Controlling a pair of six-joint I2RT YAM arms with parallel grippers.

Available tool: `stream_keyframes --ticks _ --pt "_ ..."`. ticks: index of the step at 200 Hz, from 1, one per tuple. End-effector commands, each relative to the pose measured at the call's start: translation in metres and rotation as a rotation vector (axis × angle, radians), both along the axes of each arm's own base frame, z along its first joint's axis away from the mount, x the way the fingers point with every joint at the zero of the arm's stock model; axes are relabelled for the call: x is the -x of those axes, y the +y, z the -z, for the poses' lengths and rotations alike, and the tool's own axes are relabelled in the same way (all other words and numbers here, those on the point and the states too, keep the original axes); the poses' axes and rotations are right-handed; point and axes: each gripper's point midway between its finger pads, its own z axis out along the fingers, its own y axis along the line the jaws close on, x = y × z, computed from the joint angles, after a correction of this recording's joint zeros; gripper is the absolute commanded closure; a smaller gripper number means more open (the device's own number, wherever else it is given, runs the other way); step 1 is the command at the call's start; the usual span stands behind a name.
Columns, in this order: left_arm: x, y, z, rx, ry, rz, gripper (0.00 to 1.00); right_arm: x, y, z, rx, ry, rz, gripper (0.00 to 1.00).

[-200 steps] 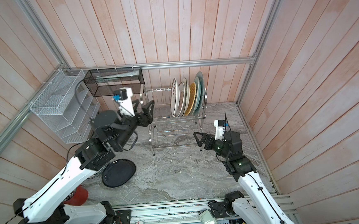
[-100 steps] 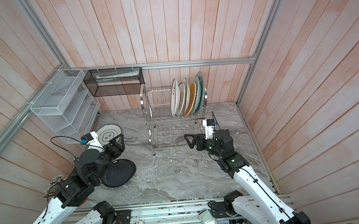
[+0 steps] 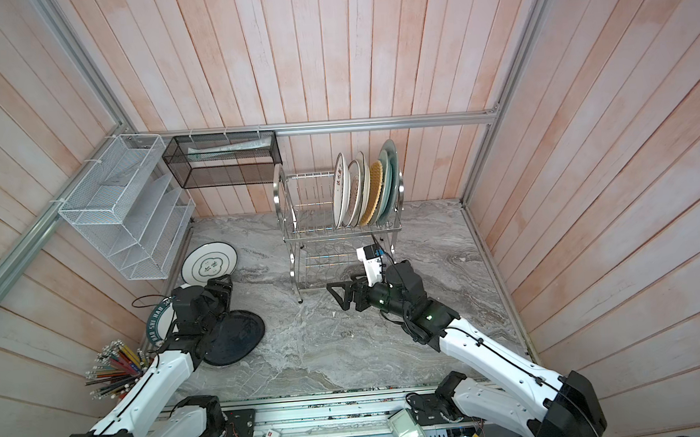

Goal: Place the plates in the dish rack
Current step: 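Move the left gripper to the white green-rimmed plate while the right arm nears the rack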

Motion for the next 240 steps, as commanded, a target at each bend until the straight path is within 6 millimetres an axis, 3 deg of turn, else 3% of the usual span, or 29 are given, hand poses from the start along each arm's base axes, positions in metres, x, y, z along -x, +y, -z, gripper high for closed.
stream_keyframes --ticks 1,106,158,193,222,240 --pt "-0.021 0.013 -0.018 0.071 -0.118 -0.048 0.27 -0.001 0.007 -0.004 -0.018 -0.039 0.000 0.02" --pt "-0.079 0.054 0.057 0.218 -0.072 -0.246 0.30 0.004 0.016 -0.001 -0.002 -0.040 -0.043 0.02" --pt "-0.096 0.080 0.085 0.231 -0.080 -0.322 0.30 0.005 0.011 -0.001 0.011 -0.038 -0.025 0.02" --pt "-0.093 0.096 0.107 0.261 -0.052 -0.393 0.31 0.002 0.012 0.001 0.018 -0.030 -0.021 0.02" --pt "-0.097 0.105 0.119 0.273 -0.048 -0.416 0.41 0.001 0.010 -0.001 0.016 -0.030 -0.008 0.02" --pt "-0.099 0.106 0.126 0.296 -0.047 -0.423 0.53 0.001 0.008 -0.001 0.017 -0.030 0.004 0.02"
